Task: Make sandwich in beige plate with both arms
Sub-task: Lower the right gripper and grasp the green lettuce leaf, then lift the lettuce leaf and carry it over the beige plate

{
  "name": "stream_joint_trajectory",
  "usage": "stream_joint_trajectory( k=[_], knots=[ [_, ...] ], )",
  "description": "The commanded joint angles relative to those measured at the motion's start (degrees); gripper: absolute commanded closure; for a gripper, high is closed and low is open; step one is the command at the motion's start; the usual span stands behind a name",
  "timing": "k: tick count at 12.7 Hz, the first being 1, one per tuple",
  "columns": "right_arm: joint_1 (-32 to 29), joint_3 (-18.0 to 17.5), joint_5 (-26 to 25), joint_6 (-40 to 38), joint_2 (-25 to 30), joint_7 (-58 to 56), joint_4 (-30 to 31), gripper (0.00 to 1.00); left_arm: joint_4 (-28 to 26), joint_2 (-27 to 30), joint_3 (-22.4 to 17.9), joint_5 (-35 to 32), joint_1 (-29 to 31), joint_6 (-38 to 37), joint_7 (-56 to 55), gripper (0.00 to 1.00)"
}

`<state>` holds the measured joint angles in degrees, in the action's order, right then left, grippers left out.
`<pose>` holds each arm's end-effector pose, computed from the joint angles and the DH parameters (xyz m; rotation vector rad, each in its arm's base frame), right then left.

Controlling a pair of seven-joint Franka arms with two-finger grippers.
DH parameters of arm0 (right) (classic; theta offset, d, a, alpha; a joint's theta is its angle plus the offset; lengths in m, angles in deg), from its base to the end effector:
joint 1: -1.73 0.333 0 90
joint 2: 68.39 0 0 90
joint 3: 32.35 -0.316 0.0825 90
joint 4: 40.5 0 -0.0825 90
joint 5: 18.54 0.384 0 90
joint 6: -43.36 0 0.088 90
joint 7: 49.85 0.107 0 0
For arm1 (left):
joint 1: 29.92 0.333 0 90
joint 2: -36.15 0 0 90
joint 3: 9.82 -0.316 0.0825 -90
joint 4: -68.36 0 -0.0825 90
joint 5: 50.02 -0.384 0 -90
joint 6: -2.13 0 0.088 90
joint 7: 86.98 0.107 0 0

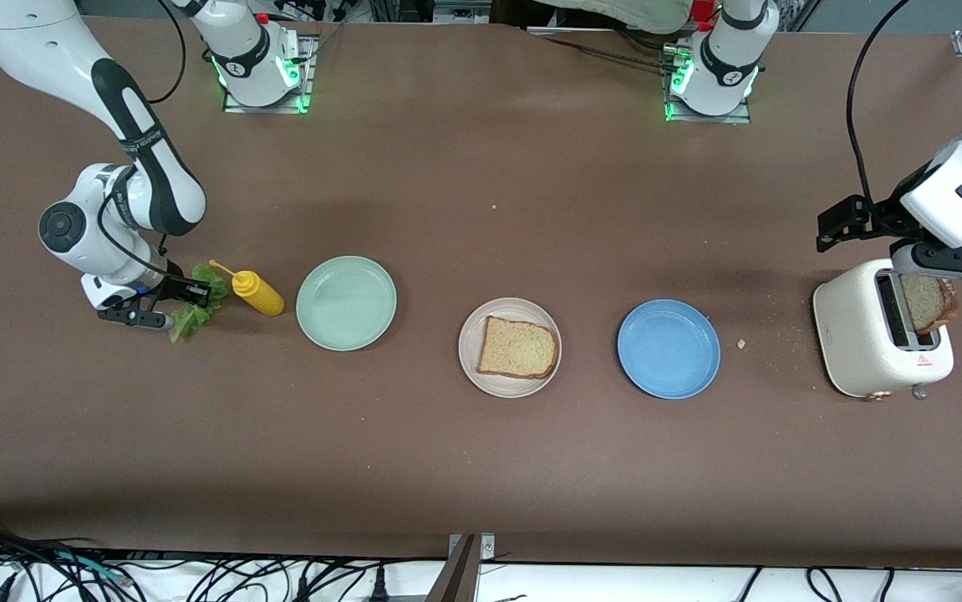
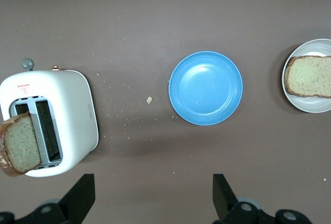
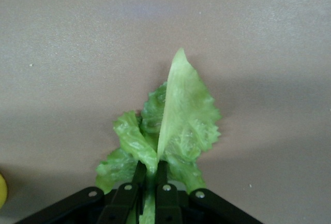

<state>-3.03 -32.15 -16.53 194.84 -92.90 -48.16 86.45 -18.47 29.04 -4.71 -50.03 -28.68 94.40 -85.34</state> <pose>0.5480 -0.0485 0.1814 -3.1179 0.2289 -0.0013 0.5933 -0.0369 0.5830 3.1274 -0.1497 -0.0452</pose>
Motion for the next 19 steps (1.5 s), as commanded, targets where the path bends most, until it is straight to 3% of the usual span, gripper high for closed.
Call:
stream_joint_trajectory(
  k=[1, 8, 13, 19],
  knots=[
    [-0.2, -0.5, -0.8, 0.7, 0.0, 0.0, -1.0, 0.98, 0.7, -0.1, 0.0, -1.7, -0.1, 0.1, 0.6, 0.00],
    [0.0, -0.5, -1.7, -13.7, 7.5, -0.6, -6.6, 1.00, 0.7, -0.1, -0.1, -1.7, -0.1, 0.1, 0.6, 0.00],
    [0.2, -0.7, -6.1, -19.8, 11.2, -0.7, -10.1, 1.00, 0.7, -0.1, -0.1, -1.7, -0.1, 0.1, 0.6, 0.00],
    [0.5, -4.1, -6.0, -33.4, 13.5, -0.6, -19.4, 1.00, 0.7, -0.1, -0.1, -1.7, -0.1, 0.1, 0.6, 0.00]
  ],
)
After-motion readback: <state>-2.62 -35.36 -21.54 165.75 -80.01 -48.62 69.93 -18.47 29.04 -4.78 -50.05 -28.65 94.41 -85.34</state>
